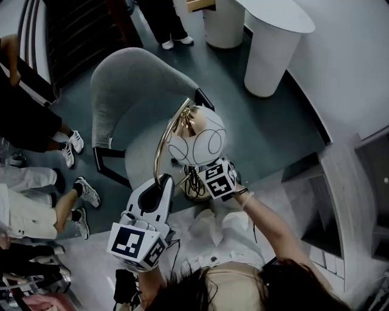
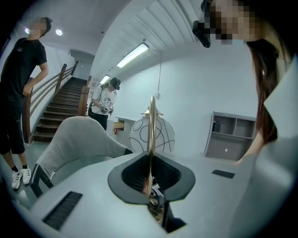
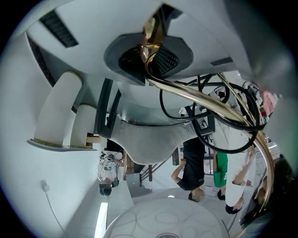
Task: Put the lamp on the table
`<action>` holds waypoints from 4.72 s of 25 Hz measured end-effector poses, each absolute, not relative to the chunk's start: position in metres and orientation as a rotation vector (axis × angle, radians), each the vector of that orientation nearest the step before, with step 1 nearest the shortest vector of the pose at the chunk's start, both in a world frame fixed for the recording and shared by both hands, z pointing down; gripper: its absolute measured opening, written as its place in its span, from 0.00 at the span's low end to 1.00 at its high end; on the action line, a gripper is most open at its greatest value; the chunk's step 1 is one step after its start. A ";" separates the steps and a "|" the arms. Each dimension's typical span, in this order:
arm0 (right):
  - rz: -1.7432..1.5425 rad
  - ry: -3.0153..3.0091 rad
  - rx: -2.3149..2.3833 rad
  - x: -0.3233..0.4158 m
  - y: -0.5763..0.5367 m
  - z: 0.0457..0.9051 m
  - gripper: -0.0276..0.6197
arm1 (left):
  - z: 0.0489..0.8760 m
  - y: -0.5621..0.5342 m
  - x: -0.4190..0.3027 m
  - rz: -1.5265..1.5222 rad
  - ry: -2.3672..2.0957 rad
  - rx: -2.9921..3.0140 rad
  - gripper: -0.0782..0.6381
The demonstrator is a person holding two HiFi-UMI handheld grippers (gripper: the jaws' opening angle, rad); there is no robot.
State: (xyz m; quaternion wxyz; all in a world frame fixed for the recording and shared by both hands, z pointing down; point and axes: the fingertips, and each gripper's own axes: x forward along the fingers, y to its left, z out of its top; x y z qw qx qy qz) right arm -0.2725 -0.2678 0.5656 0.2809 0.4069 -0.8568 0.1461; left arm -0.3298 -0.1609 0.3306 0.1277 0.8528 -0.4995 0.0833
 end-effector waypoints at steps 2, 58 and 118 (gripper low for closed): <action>0.390 -2.294 1.094 -0.272 -0.266 0.563 0.11 | 0.328 -0.160 -0.330 0.237 -1.447 2.485 0.14; 0.483 -2.175 1.482 0.039 -0.242 0.538 0.10 | 0.300 -0.148 -0.040 0.199 -1.020 2.788 0.14; 0.699 -1.630 2.209 0.249 -0.276 0.511 0.10 | 0.272 -0.246 0.128 0.228 0.047 3.032 0.14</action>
